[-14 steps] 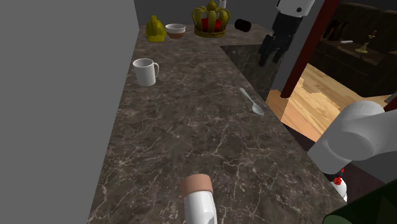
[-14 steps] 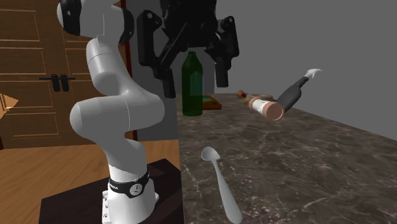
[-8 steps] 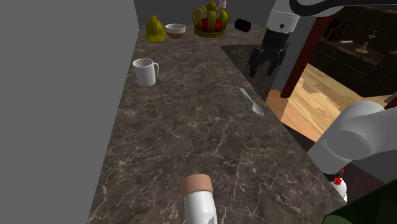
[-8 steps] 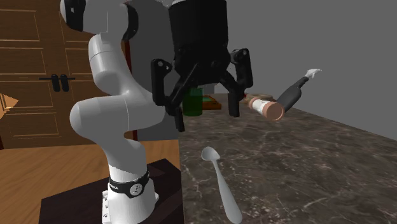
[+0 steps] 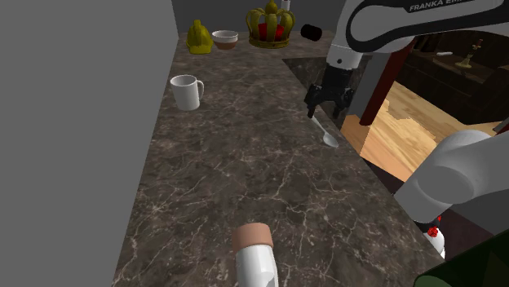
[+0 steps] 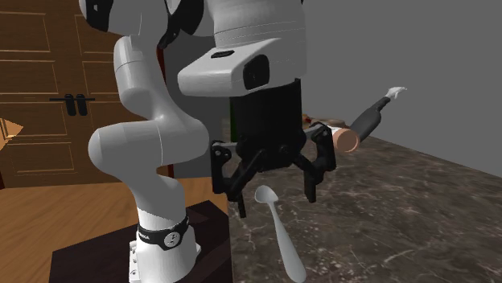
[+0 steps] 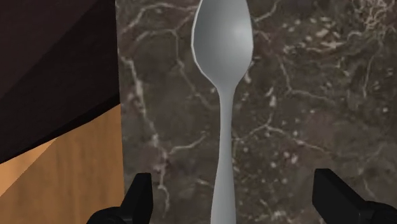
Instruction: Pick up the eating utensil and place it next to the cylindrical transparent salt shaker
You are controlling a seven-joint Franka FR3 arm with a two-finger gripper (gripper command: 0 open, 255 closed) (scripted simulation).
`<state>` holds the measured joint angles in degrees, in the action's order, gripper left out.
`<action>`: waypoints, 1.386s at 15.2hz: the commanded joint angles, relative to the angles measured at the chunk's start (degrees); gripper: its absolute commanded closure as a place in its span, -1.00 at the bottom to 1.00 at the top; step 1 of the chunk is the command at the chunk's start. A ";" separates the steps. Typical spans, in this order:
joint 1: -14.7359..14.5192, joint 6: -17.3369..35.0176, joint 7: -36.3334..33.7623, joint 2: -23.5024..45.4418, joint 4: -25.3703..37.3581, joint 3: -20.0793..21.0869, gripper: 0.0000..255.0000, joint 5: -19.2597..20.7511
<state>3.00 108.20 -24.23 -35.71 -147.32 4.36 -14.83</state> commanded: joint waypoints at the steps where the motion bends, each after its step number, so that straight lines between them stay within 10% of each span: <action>1: -0.13 1.60 -0.01 0.28 -1.31 0.27 -1.00 -0.35; 11: -0.38 3.74 0.11 0.74 -2.95 0.66 -1.00 -0.81; 12: -0.38 3.74 0.11 0.74 -2.95 0.66 1.00 -0.81; 21: -0.39 3.75 0.11 0.74 -2.95 0.66 1.00 -0.81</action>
<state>2.65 111.96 -24.11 -35.02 -150.22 4.97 -15.60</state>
